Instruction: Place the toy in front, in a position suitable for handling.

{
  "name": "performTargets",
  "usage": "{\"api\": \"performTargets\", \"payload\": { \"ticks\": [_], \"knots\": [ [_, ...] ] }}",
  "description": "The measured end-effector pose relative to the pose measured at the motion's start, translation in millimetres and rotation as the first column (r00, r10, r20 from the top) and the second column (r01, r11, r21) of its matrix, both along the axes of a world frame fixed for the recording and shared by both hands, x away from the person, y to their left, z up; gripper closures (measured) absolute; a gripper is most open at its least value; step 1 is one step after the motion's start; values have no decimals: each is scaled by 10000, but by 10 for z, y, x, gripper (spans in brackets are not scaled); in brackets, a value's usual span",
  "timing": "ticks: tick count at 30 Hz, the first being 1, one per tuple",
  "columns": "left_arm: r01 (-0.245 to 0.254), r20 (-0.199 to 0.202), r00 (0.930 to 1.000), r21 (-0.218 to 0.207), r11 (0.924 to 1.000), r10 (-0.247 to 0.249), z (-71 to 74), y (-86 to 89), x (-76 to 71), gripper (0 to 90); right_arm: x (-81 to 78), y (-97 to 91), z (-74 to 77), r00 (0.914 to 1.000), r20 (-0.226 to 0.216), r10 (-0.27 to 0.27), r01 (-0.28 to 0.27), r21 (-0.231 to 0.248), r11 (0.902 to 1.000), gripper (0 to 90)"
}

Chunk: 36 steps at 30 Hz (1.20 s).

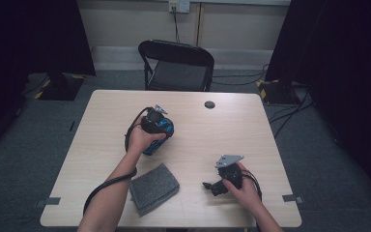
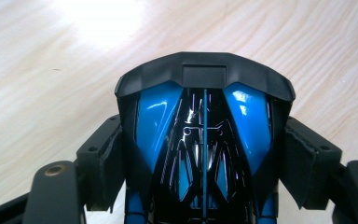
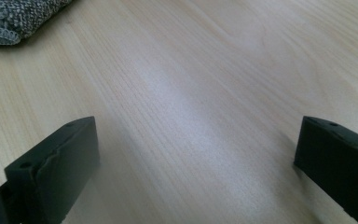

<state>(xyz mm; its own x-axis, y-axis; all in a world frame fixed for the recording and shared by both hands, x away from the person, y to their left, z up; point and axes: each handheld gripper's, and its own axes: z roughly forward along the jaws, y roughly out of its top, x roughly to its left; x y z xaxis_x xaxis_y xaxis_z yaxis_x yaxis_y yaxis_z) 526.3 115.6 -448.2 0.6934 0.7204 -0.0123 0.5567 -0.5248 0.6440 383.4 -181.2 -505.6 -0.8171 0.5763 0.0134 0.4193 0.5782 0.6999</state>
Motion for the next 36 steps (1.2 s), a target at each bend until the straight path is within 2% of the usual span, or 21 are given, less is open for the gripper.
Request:
{"api": "performTargets", "payload": {
  "ticks": [6,10,13,15,17,20,24,30,36],
  "knots": [
    [342,-238,9992,352,9988,-334,-174,-193,42,255,0,0,0,10000,7,1,-1,-2,10000,0],
    [578,-274,9980,540,9969,-563,-227,-300,48,255,1,0,0,10000,6,1,-1,1,10000,0],
    [721,-143,9974,686,9950,-713,-254,-364,55,255,0,0,0,10000,1,-2,2,-1,10000,0],
    [715,180,9972,829,9940,-732,-275,-397,50,254,0,0,0,10000,0,-1,1,1,10000,0],
    [774,94,9969,758,9941,-784,-298,-431,62,254,0,0,0,10000,-7,-2,2,3,10000,0],
    [878,129,9959,931,9918,-894,-335,-466,74,254,0,0,0,10000,0,-3,3,-1,10000,0],
    [930,102,9955,853,9920,-942,-363,-467,84,253,0,0,0,10000,0,-4,4,-1,10000,0],
    [782,101,9968,498,9957,-788,-418,-441,89,249,0,0,0,10000,-2,-4,4,0,10000,0],
    [808,189,9965,365,9961,-815,-397,-408,70,227,0,0,0,10000,4,-1,1,0,10000,0]
  ]
}}
